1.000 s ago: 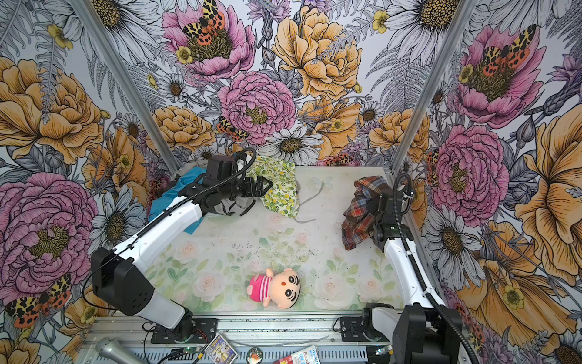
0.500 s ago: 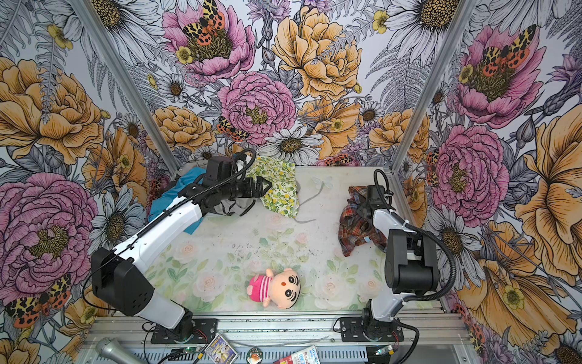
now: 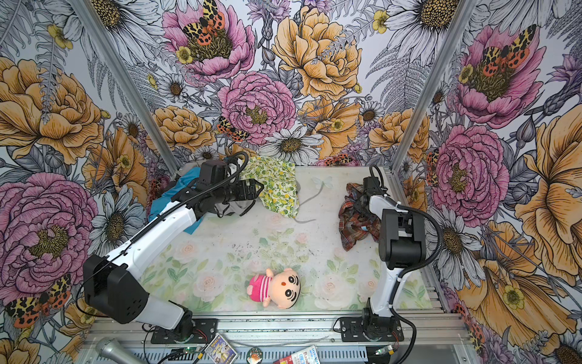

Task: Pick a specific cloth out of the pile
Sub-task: 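Lower the plaid shirt onto the table and open the right gripper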

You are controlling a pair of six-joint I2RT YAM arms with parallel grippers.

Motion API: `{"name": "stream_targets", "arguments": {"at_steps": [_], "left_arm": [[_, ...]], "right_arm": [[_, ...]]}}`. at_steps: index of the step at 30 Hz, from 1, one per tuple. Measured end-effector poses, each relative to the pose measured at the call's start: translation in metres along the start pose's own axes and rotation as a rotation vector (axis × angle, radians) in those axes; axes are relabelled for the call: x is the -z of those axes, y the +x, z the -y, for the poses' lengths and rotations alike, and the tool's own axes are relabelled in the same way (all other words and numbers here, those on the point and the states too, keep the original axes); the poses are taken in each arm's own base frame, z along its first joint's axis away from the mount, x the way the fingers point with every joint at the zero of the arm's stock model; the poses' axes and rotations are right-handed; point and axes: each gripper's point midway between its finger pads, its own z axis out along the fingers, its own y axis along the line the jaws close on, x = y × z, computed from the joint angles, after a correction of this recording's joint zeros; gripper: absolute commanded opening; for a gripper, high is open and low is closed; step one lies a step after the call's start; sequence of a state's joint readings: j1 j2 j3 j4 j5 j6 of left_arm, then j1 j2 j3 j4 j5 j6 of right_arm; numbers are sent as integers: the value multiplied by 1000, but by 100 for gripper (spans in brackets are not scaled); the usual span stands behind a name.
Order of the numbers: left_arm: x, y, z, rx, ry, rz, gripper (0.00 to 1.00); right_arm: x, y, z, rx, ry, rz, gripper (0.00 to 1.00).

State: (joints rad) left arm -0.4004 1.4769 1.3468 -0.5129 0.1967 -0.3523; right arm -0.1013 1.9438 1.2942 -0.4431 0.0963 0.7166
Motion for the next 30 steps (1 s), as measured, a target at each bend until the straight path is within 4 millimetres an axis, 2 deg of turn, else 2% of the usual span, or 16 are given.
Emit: {"name": "stream_targets", "arguments": {"at_steps": [4, 7, 16, 20, 23, 25, 30], "left_arm": [[6, -2, -7, 5, -22, 17, 98], [8, -2, -14, 12, -42, 24, 98], [10, -6, -40, 42, -105, 40, 99], [11, -9, -47, 50, -119, 47, 99], [12, -11, -52, 57, -130, 53, 99], [13, -13, -58, 65, -140, 56, 99], [12, -18, -76, 89, -173, 62, 99]], "right_arm": [[-6, -11, -10, 0, -7, 4, 2], [-9, -16, -16, 5, -14, -1, 17], [0, -18, -29, 38, -47, 5, 43], [23, -17, -27, 40, -64, 23, 63], [46, -18, -24, 47, -76, 45, 71], [61, -21, -23, 57, -86, 68, 83], [98, -29, -25, 76, -116, 125, 90]]}}
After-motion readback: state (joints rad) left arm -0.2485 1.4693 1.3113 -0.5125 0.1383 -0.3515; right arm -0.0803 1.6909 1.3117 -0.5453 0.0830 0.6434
